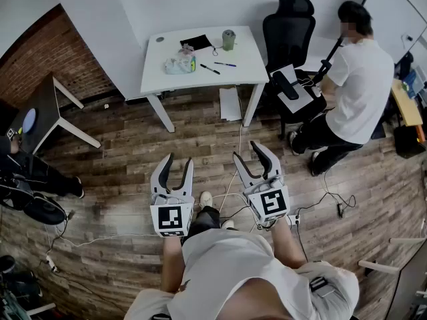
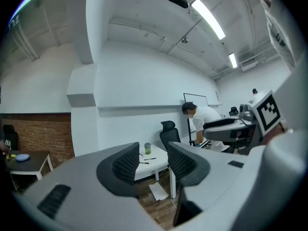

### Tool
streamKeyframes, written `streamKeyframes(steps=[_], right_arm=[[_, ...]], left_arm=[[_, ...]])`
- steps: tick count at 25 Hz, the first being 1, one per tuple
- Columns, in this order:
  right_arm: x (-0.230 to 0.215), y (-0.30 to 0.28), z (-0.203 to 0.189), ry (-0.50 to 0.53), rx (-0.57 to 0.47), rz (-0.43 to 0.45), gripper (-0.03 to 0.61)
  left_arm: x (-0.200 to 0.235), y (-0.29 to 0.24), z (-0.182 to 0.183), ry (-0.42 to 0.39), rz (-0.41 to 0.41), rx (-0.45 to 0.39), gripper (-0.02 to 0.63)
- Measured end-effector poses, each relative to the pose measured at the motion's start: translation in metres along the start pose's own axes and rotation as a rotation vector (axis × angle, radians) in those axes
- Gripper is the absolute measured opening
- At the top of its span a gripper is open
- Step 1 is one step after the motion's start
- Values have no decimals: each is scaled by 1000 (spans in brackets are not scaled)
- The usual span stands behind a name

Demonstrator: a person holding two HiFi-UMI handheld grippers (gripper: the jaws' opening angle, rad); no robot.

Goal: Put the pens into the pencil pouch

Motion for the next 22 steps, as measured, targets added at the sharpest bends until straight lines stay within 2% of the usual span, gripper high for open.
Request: streamKeyframes(steps=[22], right_arm=[[-35,-187,-27,-2,39,-104,241]], left_arm=[[129,-160,-28,-4,-73,-41,196]])
Point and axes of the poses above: the fingertips, and each gripper's own axes: y backward along the fingers, x to its left, z out of its top, the point moved 5 cm from there along y, backward along the fingers, and after that the axes turned 2 degrees about -z, right-handed, at the moved point
